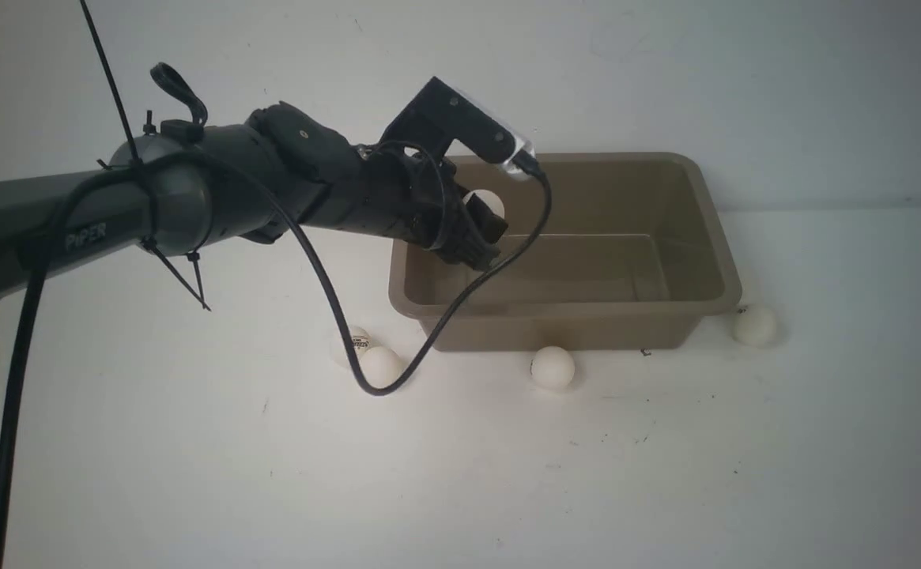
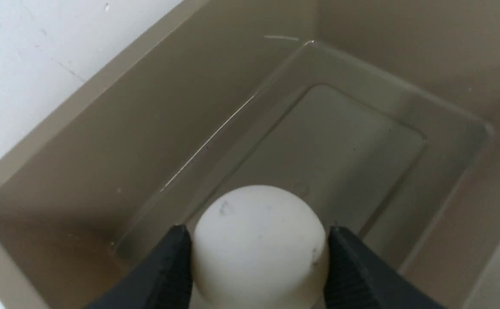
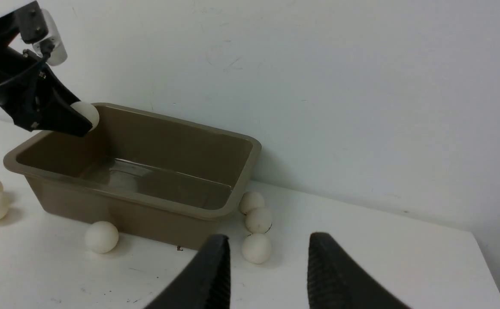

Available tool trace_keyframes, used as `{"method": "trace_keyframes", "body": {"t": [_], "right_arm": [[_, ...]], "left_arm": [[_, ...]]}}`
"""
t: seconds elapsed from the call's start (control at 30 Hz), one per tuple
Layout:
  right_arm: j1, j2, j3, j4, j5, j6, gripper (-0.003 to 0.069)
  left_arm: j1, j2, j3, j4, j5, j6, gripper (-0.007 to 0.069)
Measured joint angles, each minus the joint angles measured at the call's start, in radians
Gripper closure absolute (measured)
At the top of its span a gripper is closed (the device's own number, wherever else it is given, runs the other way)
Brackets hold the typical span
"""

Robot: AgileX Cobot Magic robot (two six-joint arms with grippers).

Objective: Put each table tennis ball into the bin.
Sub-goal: Use the left arm to put the table tennis ball into the box

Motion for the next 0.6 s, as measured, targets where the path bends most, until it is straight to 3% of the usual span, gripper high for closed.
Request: {"method": "trace_keyframes", "body": {"t": [0.13,0.37,0.5,0.6], "right_arm": [[0.000,0.000,0.000,0.000,0.001,0.000,0.0416],[0.000,0.000,0.000,0.000,0.001,0.000,0.0416],[0.000,0.000,0.000,0.000,0.001,0.000,0.0416],[0.000,0.000,0.000,0.000,0.001,0.000,0.0416]], "left_arm": [[0.000,0.000,0.000,-0.007,-0.007,0.062,0.0257],[0.000,0.000,0.000,-0.075,-0.115,0.072,0.0123],[0.000,0.000,0.000,-0.083,-0.130,0.074,0.0113],[0.001,0.000,0.000,-0.084,-0.078,0.006,0.0113]]}}
